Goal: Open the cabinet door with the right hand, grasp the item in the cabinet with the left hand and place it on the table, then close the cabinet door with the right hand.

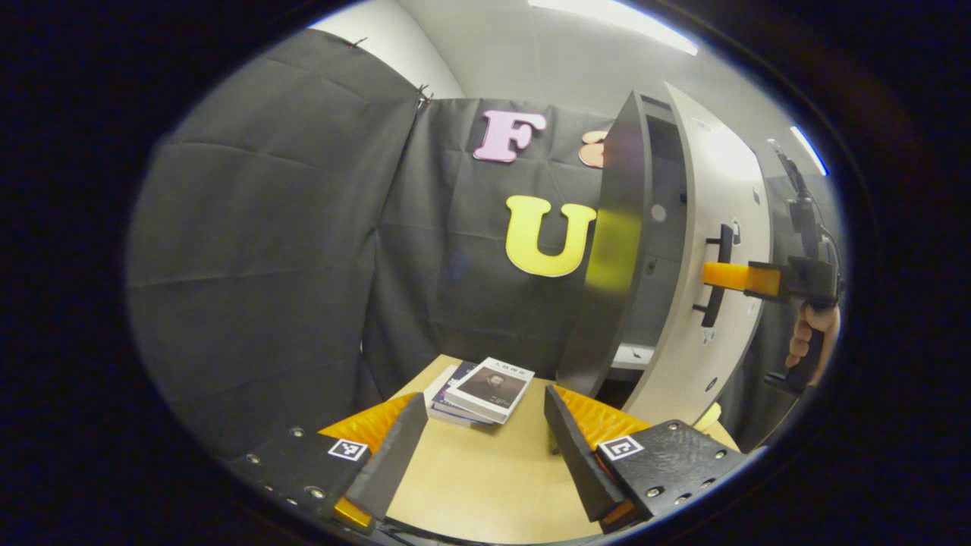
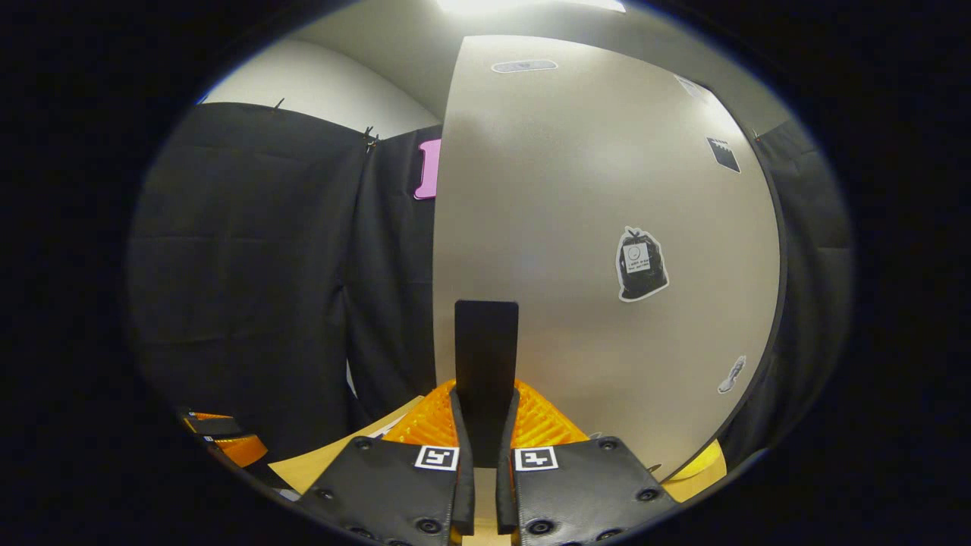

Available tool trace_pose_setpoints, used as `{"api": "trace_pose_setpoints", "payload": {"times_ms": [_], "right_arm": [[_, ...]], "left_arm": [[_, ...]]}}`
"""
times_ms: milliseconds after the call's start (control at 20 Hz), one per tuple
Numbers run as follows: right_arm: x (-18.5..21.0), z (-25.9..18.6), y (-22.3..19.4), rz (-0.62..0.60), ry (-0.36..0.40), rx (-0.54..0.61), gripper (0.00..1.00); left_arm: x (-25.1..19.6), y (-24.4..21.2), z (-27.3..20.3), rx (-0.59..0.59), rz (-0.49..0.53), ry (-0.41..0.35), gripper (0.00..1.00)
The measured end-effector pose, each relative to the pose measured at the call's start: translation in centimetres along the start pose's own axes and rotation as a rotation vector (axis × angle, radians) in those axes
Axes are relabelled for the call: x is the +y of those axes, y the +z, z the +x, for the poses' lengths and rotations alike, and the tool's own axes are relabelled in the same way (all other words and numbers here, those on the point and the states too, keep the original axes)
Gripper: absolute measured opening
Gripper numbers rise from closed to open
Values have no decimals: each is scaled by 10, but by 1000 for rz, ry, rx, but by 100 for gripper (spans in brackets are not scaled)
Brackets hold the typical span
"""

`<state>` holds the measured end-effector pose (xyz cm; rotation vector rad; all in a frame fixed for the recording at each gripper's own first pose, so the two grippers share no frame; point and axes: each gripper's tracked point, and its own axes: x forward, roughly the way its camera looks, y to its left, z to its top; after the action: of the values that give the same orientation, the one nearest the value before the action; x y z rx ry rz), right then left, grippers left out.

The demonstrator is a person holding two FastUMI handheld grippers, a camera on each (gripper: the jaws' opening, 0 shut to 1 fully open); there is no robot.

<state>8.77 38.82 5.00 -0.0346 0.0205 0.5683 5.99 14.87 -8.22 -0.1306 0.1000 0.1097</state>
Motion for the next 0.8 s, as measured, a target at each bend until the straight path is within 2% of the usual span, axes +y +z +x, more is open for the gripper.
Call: {"api": "trace_pose_setpoints", "payload": {"times_ms": [250, 400, 600, 800], "right_arm": [[1, -21, 3, 10, 87, -9, 12], [-1, -32, 4, 18, 134, -8, 12], [-11, -40, 2, 40, 180, -18, 12], [-21, -48, -2, 60, 212, -31, 12]], "left_arm": [[-33, 7, -28, -16, 85, 15, 92], [-55, 5, -40, -22, 98, 19, 93], [-93, -1, -56, -19, 117, -13, 93], [-108, -10, -78, -9, 137, -2, 93]]}}
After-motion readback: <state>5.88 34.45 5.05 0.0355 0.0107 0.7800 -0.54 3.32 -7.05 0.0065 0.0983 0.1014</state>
